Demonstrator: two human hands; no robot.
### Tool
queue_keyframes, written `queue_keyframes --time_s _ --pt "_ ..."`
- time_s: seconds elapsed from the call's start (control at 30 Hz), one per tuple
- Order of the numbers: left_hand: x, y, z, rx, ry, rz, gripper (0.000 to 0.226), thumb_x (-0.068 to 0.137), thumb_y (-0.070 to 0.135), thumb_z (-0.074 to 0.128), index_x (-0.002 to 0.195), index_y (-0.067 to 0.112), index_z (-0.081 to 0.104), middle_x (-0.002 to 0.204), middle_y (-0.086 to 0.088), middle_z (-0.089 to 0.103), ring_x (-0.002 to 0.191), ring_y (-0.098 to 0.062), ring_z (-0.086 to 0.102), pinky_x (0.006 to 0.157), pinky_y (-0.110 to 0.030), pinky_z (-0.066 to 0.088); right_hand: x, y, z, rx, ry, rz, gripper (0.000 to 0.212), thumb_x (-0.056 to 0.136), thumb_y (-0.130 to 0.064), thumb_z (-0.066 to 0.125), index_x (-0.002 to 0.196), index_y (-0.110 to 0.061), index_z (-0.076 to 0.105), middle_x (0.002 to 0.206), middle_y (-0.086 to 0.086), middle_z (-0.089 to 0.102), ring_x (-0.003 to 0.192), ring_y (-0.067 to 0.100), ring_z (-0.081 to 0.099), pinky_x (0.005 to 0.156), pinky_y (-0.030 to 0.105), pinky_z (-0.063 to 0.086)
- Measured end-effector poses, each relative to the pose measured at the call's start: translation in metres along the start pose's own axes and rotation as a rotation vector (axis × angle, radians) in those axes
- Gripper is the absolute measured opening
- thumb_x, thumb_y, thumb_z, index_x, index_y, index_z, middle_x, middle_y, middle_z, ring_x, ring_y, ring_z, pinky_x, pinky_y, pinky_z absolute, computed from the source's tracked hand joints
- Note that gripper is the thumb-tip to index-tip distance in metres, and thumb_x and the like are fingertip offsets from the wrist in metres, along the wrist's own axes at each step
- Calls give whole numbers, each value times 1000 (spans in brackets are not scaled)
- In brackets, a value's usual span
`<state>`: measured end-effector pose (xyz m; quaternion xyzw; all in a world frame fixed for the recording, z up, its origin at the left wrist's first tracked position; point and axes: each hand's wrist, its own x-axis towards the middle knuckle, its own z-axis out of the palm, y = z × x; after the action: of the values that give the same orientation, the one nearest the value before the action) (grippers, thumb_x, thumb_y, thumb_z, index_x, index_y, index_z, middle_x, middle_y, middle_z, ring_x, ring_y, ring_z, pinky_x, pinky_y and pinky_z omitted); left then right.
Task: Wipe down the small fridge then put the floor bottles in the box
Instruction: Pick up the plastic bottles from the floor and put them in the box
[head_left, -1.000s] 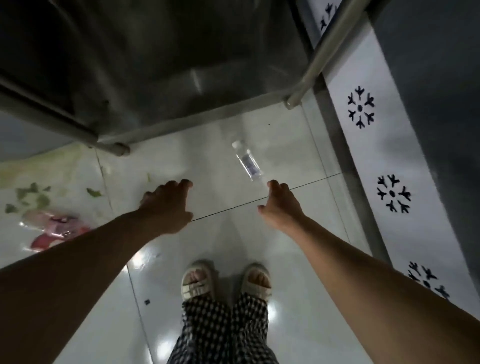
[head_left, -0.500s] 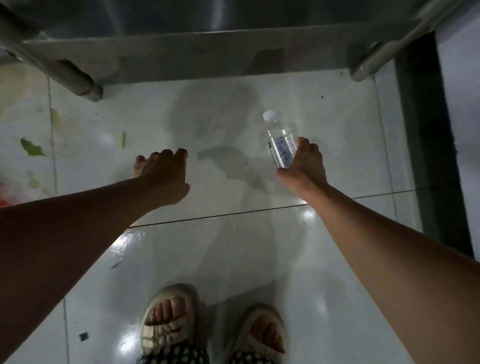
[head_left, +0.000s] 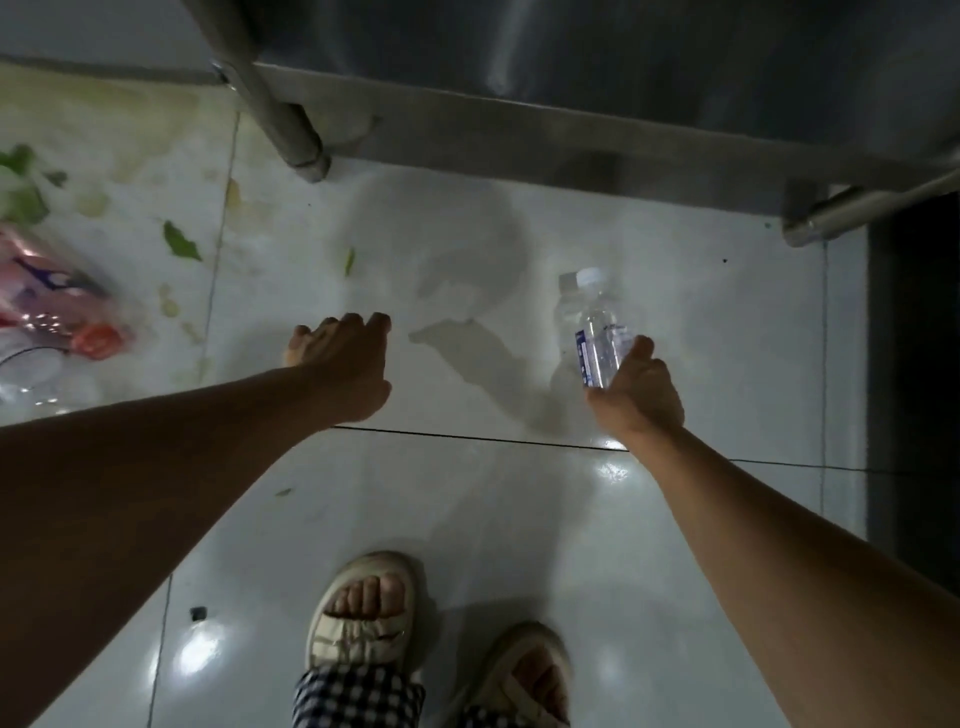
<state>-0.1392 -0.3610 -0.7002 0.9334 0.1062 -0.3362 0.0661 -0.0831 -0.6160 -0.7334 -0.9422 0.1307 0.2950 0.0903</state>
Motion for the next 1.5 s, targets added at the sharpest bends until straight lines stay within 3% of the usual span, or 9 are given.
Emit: queue_keyframes --time_s 0.4,0.67,0.83,1.2,1.5 --pt "-166 -95 -87 -250 55 -254 58 85 24 61 136 17 35 124 -8 54 111 -28 53 97 -42 38 -172 -136 -72 -105 -118 -343 69 84 -30 63 138 -14 22 129 13 48 114 32 52 85 37 45" --pt "-234 -167 -102 -317 102 -409 57 85 28 62 135 19 36 121 -7 56 108 -26 54 90 -38 40 -241 -216 -80 -183 -190 -491 72 84 -31 63 139 -15 21 129 12 47 115 30 51 79 34 40" --pt "-238 -216 -90 -394 89 -466 56 85 27 61 134 17 36 124 -8 55 108 -26 54 92 -40 40 -259 -263 -59 -250 -203 -537 70 83 -32 63 138 -15 22 128 12 48 113 30 51 76 33 40" --pt "-211 -343 -35 -477 -70 -491 56 87 30 57 136 17 34 124 -8 54 115 -28 51 90 -38 37 -287 -348 22 -214 -243 -422 69 84 -29 63 138 -14 23 128 12 49 111 31 52 77 34 39" --pt "-143 -367 42 -616 -27 -544 59 87 35 61 133 12 35 111 -10 59 102 -29 55 77 -36 38 -250 -366 103 -231 -217 -444 72 87 -29 64 141 -14 20 131 12 48 112 30 52 74 32 36"
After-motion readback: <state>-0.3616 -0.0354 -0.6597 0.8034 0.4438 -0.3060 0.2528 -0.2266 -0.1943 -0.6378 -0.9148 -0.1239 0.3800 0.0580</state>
